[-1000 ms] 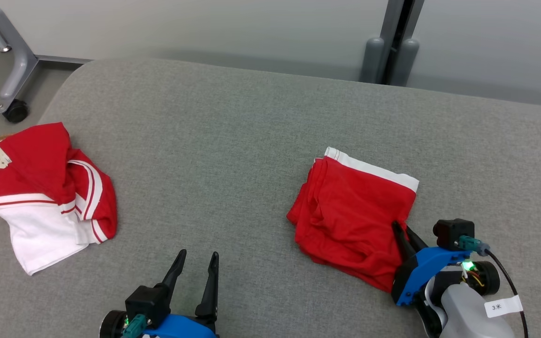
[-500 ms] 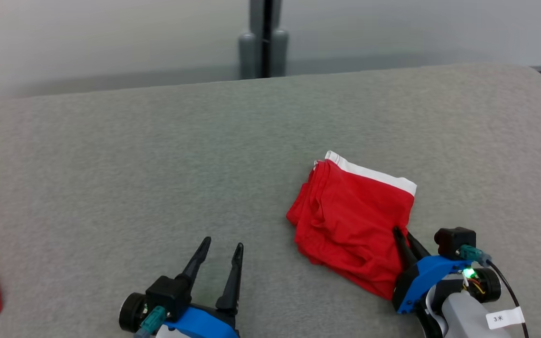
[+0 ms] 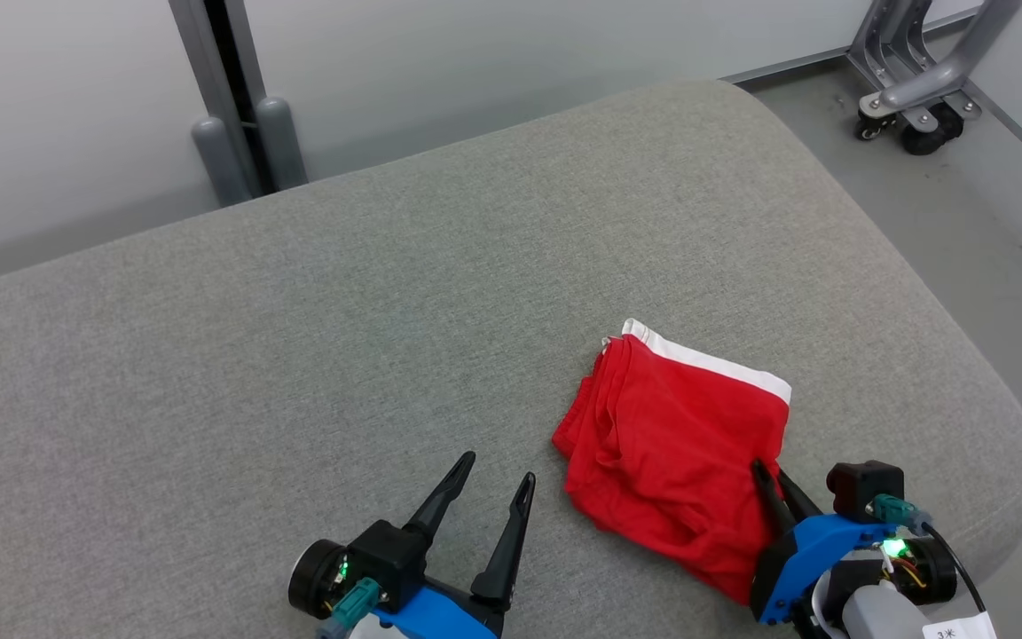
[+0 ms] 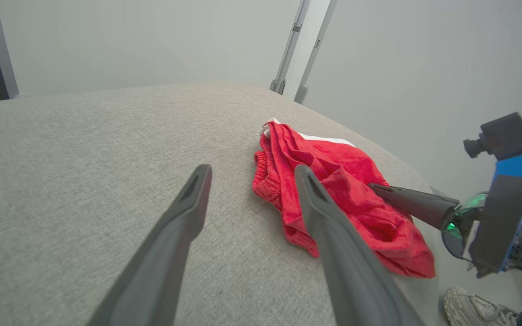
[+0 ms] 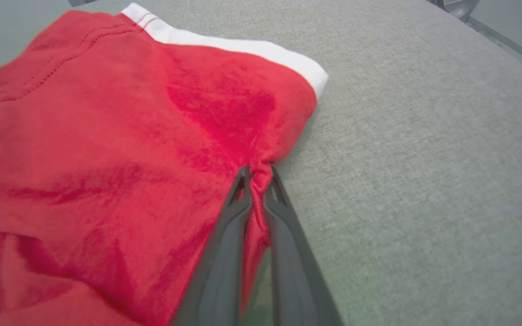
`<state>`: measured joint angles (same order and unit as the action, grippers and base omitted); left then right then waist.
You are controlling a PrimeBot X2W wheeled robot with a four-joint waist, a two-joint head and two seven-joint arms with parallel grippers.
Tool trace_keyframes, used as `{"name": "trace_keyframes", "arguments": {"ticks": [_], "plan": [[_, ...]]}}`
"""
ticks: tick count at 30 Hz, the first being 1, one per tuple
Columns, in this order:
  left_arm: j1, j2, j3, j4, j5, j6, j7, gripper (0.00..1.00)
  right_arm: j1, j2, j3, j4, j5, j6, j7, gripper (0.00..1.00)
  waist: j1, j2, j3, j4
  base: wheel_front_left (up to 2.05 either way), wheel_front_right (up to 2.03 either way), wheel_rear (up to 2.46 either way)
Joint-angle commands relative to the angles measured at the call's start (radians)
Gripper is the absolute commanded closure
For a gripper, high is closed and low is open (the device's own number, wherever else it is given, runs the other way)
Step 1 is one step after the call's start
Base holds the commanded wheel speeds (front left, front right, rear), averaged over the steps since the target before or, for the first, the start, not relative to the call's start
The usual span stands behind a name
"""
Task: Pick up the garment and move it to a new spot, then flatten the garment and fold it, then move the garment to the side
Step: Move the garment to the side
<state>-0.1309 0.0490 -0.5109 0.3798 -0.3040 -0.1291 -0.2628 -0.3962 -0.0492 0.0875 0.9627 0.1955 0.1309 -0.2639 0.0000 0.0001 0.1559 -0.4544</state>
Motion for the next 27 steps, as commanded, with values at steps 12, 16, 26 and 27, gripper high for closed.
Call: {"name": "trace_keyframes", "arguments": {"ticks": [12,16,26,27], "plan": [[-0.016,0.038,0.001,0.046,0.006,-0.003,-0.003,0.0,-0.136,-0.107,-0.136,0.04,-0.212,0.0,0.02,1.0,0.0,-0.0001,0.067,0.114,0.0,0.0,0.0],[-0.028,0.058,0.011,0.03,0.012,-0.003,-0.003,0.0,-0.209,-0.195,-0.197,0.06,-0.279,0.0,0.064,1.0,0.0,-0.0001,0.1,0.18,0.0,0.0,0.0],[-0.07,0.069,0.021,0.0,0.019,-0.003,-0.003,0.0,-0.319,-0.354,-0.434,0.019,-0.481,0.0,0.179,1.0,0.0,-0.0001,0.17,0.302,0.0,0.0,0.0],[-0.073,0.07,0.019,0.0,0.016,-0.003,-0.003,0.0,-0.322,-0.363,-0.459,0.007,-0.509,0.0,0.193,1.0,0.0,-0.0001,0.175,0.311,0.0,0.0,0.0]]}}
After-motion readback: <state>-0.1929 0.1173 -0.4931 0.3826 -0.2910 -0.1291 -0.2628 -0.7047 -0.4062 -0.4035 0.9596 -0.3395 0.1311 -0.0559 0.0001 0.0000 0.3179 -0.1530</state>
